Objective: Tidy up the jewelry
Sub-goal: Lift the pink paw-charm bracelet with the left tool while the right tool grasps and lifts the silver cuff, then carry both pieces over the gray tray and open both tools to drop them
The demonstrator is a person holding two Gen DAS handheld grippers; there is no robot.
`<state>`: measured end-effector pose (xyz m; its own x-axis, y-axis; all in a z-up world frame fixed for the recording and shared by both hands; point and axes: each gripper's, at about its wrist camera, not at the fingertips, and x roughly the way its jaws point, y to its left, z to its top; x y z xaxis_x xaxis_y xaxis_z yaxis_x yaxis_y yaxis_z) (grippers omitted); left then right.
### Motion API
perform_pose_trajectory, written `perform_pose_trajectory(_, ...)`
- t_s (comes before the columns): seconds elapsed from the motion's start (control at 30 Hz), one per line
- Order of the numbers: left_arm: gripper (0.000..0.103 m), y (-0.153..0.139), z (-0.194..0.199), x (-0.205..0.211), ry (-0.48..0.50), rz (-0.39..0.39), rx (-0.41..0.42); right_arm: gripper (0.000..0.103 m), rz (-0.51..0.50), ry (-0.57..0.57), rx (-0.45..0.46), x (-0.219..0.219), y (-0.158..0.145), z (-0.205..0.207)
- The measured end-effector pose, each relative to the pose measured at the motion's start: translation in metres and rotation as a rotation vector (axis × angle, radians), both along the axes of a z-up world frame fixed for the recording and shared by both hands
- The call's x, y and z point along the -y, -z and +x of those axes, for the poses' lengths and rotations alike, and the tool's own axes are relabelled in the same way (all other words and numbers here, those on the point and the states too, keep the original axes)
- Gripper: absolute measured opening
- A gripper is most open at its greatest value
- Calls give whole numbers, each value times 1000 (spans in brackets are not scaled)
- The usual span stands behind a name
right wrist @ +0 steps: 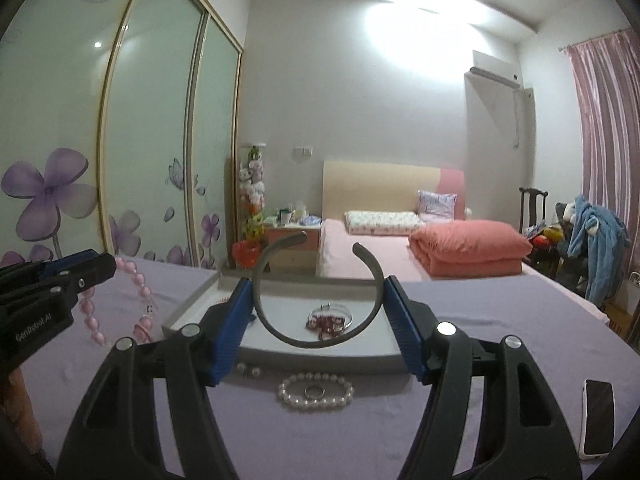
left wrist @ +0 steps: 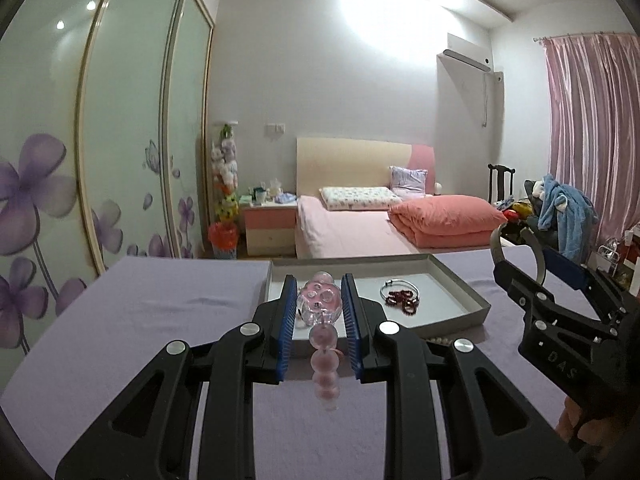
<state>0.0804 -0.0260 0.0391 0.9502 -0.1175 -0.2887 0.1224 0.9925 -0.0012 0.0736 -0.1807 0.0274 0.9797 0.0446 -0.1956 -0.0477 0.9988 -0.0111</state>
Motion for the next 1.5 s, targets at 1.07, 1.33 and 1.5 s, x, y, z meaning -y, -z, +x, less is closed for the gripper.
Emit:
perform_pose_trajectory(1.07, 24, -1, 17, 9, -12, 22, 48, 64, -30, 62, 114, -4, -6, 21)
perform_pose_trajectory(1.33, 24, 0, 42, 11, -4, 21, 34, 64, -20, 58, 92, -3, -5, 42)
perform_pose_trajectory(1.5, 24, 0, 67, 15, 4, 18, 38, 64, 11, 35, 26, 3, -1, 78)
